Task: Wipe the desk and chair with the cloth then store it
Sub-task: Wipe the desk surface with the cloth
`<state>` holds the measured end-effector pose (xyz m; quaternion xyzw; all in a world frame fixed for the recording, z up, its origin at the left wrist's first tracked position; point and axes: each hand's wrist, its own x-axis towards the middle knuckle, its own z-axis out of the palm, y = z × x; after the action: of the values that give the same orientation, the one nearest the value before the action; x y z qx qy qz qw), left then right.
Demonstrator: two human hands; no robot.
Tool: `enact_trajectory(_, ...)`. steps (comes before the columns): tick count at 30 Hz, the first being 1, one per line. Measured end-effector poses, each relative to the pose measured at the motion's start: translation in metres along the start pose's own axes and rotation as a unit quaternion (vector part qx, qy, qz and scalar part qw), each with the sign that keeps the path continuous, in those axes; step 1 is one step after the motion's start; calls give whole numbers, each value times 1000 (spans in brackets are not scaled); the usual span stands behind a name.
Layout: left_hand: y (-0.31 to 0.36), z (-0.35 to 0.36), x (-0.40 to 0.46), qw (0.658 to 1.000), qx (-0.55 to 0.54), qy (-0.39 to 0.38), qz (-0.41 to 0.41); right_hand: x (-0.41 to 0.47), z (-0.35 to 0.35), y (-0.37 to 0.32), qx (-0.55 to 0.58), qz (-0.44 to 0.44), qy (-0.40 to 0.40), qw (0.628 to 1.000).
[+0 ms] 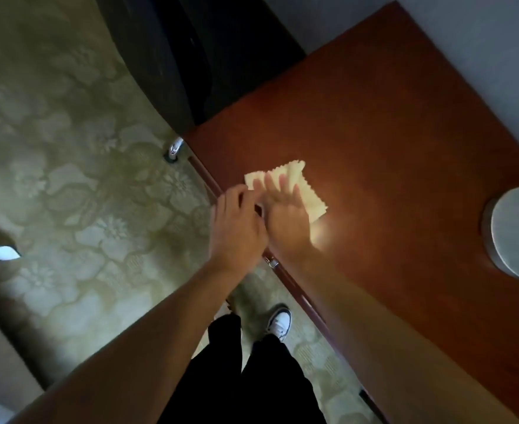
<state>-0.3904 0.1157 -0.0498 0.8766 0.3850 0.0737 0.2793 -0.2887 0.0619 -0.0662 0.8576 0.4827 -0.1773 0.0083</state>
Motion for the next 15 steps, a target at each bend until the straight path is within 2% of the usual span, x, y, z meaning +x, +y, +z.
enact_trajectory(2, -9, -7, 2, 1000, 6, -6, -9, -22, 13, -20, -4, -52, -14, 999)
enact_trajectory(5, -15, -2, -3, 999, 35, -35, -6, -40, 19, 1, 2, -74, 13, 997)
enact_trajectory(6, -13, 0, -4, 998, 46, -46, -1, -44, 17, 19, -1, -50, 25, 998)
enact_trajectory(8, -4, 8, -2, 996, 62, -64, 20, -45, 5, 69, 17, 53, 66, 996)
enact_trajectory(11, 14, 17, 9, 988, 83, -113, 63, -33, -12, 114, 30, 155, 16, 987)
enact_trajectory(13, 23, 23, 20, 981, 94, -156, 62, -27, -9, 99, 9, 147, 23, 989)
enact_trajectory(15, 29, 30, 27, 975, 121, -178, 55, -37, -1, 80, -4, 97, 31, 995)
